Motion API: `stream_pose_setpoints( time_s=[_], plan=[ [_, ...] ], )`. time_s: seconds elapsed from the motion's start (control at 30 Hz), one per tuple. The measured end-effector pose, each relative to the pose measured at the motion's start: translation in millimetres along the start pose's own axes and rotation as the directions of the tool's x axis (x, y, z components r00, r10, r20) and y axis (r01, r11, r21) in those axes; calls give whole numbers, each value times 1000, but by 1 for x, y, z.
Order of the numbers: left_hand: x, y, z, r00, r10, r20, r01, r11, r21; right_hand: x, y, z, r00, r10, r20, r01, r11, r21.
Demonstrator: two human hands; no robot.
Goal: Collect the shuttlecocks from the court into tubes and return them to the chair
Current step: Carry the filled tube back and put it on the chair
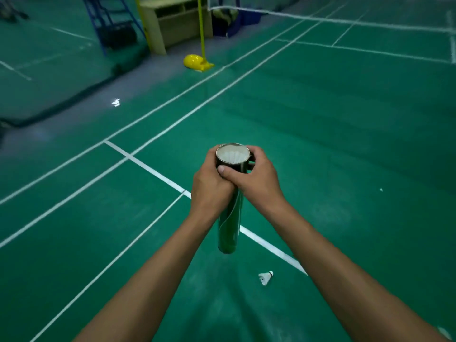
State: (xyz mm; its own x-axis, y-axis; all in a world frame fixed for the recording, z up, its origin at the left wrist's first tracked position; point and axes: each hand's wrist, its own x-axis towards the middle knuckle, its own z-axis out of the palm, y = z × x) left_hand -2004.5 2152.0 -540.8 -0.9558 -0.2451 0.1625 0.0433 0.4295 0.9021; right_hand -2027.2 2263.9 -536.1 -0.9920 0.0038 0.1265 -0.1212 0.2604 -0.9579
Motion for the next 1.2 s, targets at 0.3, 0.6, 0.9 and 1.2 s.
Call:
stream_pose_setpoints(
  time_s=[0.3, 0.6, 0.9, 1.2],
  plan=[
    [40, 223, -197, 986, 104, -131, -92, 991, 96, 22, -304, 0, 963, -235, 128, 247, 966, -79],
    [47, 279, -404, 968, 56, -245, -47, 998, 42, -4, -492, 109, 890, -332, 313, 364, 930, -48],
    [33, 249, -602, 901, 9, -434, 19, 998, 58, -47, -594, 277, 794, -357, 493, 365, 927, 83],
    [-6, 198, -772, 734, -44, -678, 106, 993, 50, -96, -662, 436, 499, -427, 754, 345, 896, 280]
  ],
)
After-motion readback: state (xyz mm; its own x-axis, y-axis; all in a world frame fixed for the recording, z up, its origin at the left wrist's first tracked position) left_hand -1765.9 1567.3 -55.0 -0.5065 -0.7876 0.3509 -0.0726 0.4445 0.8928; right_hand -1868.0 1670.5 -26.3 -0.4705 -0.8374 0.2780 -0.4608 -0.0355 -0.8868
